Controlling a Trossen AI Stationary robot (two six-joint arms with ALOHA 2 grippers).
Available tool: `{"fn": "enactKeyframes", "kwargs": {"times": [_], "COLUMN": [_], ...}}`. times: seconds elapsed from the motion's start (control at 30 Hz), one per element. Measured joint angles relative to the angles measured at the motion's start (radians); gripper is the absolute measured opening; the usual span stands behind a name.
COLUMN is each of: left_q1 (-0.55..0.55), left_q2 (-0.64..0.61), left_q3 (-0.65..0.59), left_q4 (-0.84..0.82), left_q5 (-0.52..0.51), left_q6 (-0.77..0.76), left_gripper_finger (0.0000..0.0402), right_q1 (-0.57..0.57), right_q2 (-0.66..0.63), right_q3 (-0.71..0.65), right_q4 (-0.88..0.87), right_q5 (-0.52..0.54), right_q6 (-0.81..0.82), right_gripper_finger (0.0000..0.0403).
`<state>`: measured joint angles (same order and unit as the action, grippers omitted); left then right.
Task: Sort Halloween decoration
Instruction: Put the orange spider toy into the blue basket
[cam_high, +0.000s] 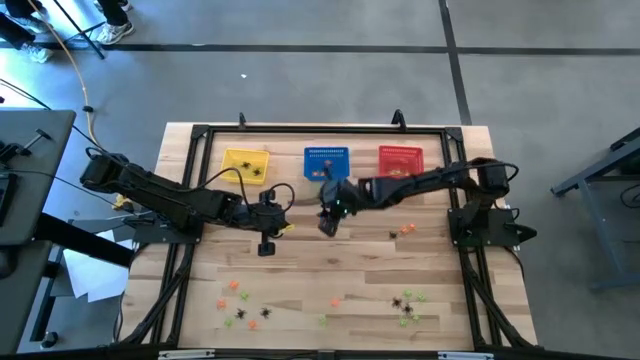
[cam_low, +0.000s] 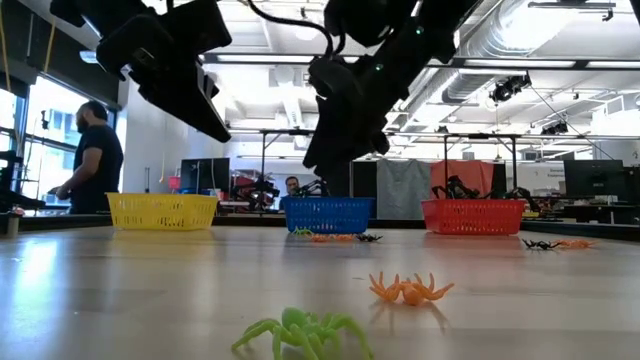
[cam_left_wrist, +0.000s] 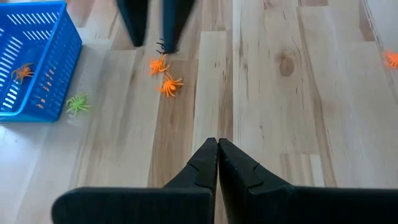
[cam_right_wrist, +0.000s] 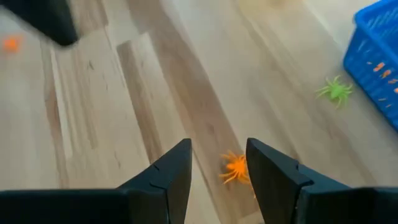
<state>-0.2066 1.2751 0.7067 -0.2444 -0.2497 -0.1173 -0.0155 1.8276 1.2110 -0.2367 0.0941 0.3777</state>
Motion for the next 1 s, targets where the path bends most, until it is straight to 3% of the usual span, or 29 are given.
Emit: {"fn": "enactKeyframes", "kwargs": {"times": [0.13, 0.33, 1.0], "left_q1": [0.001, 0.001, 0.001], "left_q2": [0.0, 0.0, 0.0], "left_q3": [0.0, 0.0, 0.0], "left_q4": [0.009, 0.009, 0.002], "left_q5": [0.0, 0.0, 0.0], "left_q6": [-0.001, -0.01, -0.002], "left_gripper_finger": [0.0, 0.0, 0.0], "right_q1": [0.032, 0.024, -0.012], "right_q2": [0.027, 0.077, 0.202], "right_q3": [0.0, 0.0, 0.003], "right_q4": [-0.005, -0.007, 0.034], "right_q5": [0.081, 0.09, 0.009], "right_q6": [-0.018, -0.019, 0.007], "right_gripper_finger": [0.0149, 0.0149, 0.0149]}}
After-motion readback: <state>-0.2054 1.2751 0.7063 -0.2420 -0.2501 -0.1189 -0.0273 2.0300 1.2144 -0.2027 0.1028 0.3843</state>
